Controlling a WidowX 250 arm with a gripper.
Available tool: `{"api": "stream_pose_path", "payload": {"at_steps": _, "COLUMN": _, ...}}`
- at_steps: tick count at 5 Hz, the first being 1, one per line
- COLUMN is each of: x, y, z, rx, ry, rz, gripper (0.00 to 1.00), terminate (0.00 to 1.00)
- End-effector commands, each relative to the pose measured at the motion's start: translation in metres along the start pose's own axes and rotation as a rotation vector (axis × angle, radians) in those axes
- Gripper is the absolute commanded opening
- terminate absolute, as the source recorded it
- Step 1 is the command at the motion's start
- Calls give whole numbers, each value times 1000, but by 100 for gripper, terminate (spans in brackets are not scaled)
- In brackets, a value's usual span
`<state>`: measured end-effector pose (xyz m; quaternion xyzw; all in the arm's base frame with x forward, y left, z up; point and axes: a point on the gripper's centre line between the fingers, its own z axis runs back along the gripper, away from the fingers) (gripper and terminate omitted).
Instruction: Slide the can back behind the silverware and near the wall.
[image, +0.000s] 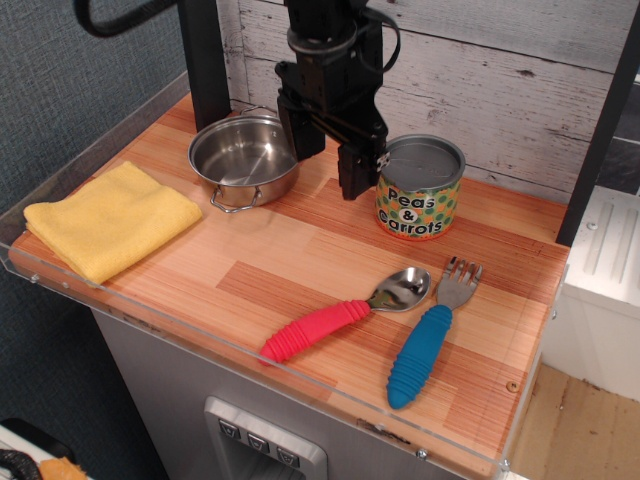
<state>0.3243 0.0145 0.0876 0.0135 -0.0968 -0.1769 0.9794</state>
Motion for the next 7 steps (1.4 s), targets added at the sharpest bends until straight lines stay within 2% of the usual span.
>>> {"api": "stream_pose_path", "payload": {"at_steps": 1, "x": -16, "y": 11, "z": 43, "rx": 19, "ry": -41, "rz": 168, "gripper": 100, "terminate": 0}}
{"api": "stream_pose_path", "payload": {"at_steps": 3, "x": -32, "y": 36, "z": 51, "rx": 49, "ry": -49, "rz": 302, "gripper": 100, "terminate": 0}}
{"api": "stream_pose_path", "payload": {"at_steps": 4, "x": -35, "y": 49, "z": 57, "rx": 44, "ry": -81, "rz": 399, "gripper": 100, "terminate": 0}}
{"api": "stream_pose_path", "payload": {"at_steps": 5, "x": -40, "y": 64, "z": 61, "rx": 39, "ry": -75, "rz": 527, "gripper": 100, "terminate": 0}}
{"api": "stream_pose_path", "payload": {"at_steps": 6, "x": -40, "y": 73, "z": 63, "rx": 41, "ry": -103, "rz": 569, "gripper": 100, "terminate": 0}}
{"api": "stream_pose_path", "payload": {"at_steps": 7, "x": -40, "y": 73, "z": 63, "rx": 41, "ry": -103, "rz": 569, "gripper": 100, "terminate": 100}}
